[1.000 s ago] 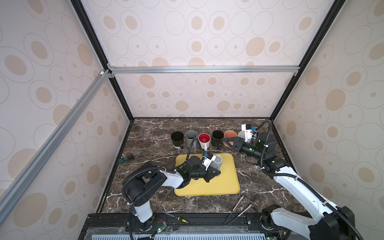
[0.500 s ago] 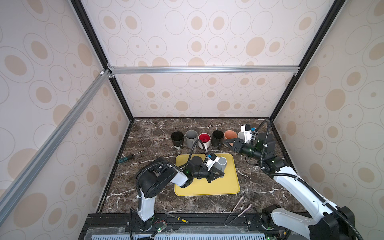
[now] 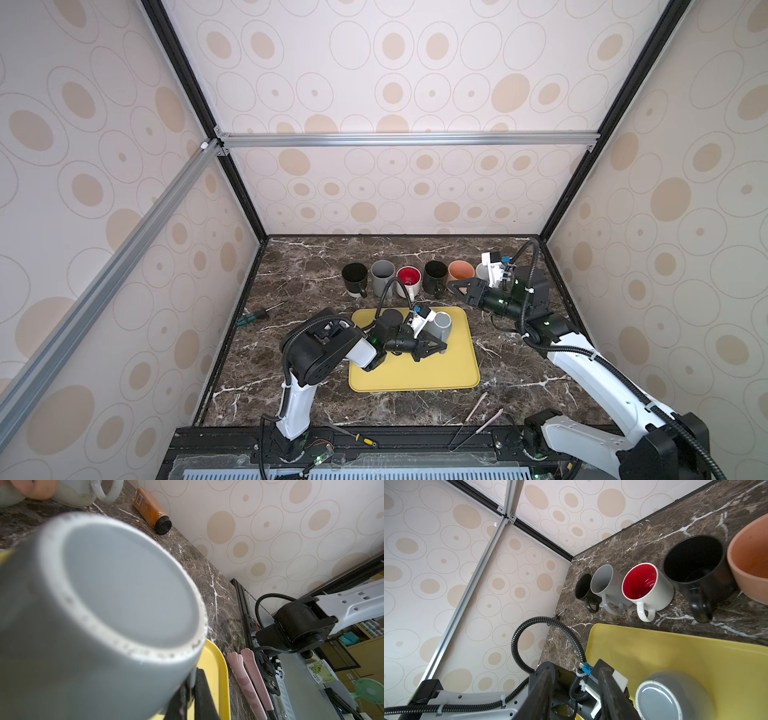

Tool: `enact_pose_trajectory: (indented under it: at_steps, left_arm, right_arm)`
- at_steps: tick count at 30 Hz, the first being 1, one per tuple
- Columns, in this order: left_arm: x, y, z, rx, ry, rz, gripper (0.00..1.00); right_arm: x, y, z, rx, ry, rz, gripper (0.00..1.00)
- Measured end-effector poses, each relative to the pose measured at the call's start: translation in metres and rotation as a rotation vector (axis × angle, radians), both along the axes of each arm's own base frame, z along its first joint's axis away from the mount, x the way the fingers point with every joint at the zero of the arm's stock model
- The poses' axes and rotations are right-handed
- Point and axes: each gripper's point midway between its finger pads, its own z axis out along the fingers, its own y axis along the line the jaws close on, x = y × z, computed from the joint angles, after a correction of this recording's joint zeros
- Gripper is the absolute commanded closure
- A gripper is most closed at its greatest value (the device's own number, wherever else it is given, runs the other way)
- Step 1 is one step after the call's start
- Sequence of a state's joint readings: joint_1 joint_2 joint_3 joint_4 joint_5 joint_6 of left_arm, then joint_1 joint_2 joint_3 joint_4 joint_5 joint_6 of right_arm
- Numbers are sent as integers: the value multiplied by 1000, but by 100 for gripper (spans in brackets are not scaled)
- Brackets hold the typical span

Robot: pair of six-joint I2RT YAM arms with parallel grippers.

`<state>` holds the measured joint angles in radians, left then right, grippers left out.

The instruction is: Turn the mug right side up

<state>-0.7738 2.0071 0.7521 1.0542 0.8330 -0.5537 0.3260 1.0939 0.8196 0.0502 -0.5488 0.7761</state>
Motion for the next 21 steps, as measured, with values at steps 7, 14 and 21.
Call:
enact_pose_trajectory:
  at_steps: [7, 14, 21]
  left_arm:
    - [5, -6, -3, -17, 20, -16, 73]
    - [10, -4, -2, -16, 17, -3, 28]
    - [22, 13, -1, 125, -11, 117, 0]
  right_arm:
    - [-1, -1, -3, -13, 5, -3, 60]
    - [-5, -5, 3, -27, -21, -13, 60]
    - [-6, -6, 1, -36, -17, -16, 60]
